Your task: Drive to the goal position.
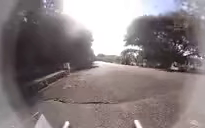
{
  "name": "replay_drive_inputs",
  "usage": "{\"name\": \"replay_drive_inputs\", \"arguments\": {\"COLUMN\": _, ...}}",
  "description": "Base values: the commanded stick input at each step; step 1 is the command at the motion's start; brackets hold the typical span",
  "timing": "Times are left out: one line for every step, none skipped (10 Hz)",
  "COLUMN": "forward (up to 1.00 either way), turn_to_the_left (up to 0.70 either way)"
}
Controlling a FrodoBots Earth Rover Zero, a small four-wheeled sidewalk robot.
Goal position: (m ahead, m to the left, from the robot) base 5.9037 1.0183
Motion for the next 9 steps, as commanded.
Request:
{"name": "replay_drive_inputs", "arguments": {"forward": 0.70, "turn_to_the_left": -0.25}}
{"name": "replay_drive_inputs", "arguments": {"forward": 0.70, "turn_to_the_left": -0.19}}
{"name": "replay_drive_inputs", "arguments": {"forward": 0.70, "turn_to_the_left": -0.12}}
{"name": "replay_drive_inputs", "arguments": {"forward": 0.70, "turn_to_the_left": 0.00}}
{"name": "replay_drive_inputs", "arguments": {"forward": 0.70, "turn_to_the_left": 0.00}}
{"name": "replay_drive_inputs", "arguments": {"forward": 0.70, "turn_to_the_left": 0.00}}
{"name": "replay_drive_inputs", "arguments": {"forward": 0.70, "turn_to_the_left": 0.00}}
{"name": "replay_drive_inputs", "arguments": {"forward": 0.70, "turn_to_the_left": 0.00}}
{"name": "replay_drive_inputs", "arguments": {"forward": 0.70, "turn_to_the_left": -0.13}}
